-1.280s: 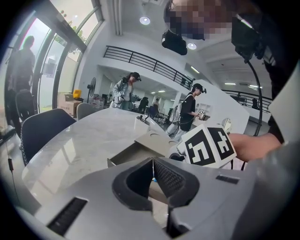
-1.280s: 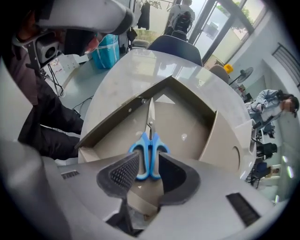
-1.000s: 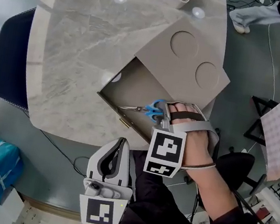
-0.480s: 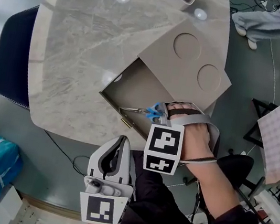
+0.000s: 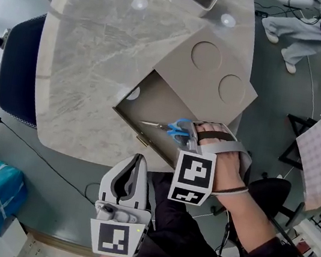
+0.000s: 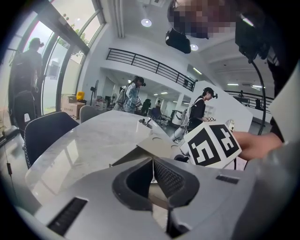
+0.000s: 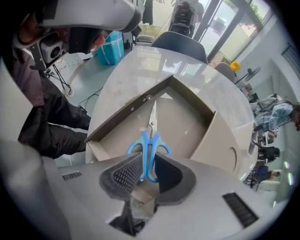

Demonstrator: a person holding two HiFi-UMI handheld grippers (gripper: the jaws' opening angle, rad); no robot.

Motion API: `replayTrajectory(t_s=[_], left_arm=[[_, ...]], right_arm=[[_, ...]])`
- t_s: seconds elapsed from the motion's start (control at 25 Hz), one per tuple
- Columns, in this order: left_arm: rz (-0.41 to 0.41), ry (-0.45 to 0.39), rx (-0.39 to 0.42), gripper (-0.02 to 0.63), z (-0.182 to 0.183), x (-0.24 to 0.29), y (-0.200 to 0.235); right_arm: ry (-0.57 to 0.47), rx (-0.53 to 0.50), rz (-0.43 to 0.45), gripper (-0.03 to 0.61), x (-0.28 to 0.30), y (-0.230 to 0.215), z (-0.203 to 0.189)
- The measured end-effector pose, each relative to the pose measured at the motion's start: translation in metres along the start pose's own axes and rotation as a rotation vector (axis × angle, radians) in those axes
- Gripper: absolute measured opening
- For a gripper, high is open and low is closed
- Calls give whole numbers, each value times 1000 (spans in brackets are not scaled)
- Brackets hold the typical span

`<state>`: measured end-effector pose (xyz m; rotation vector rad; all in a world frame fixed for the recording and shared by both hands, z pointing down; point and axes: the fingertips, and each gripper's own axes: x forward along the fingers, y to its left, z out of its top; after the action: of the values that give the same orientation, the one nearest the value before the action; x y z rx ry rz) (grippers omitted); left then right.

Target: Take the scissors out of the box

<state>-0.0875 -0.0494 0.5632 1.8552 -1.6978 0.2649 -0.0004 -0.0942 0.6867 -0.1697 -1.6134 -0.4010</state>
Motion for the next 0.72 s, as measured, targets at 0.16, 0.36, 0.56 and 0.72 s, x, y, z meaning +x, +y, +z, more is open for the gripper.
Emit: replayTrajectory(t_s=[0.16,0.36,0.56,0.72], left_arm=[[-4,-19,14,17,10,-1,-3],[-9,-62,43,17,24,-7,-7],[-4,-99,75,17,40,-14,-10],[-1,-124,97,17,58,-25,-15]], right_arm=[[-14,5,-58,78,-13,-10,-1],[-56,14,-128,77,-34,-20,1],[-111,42,-200,77,-65,-31,8],[-149,62,-271,77,-99,-41,12]])
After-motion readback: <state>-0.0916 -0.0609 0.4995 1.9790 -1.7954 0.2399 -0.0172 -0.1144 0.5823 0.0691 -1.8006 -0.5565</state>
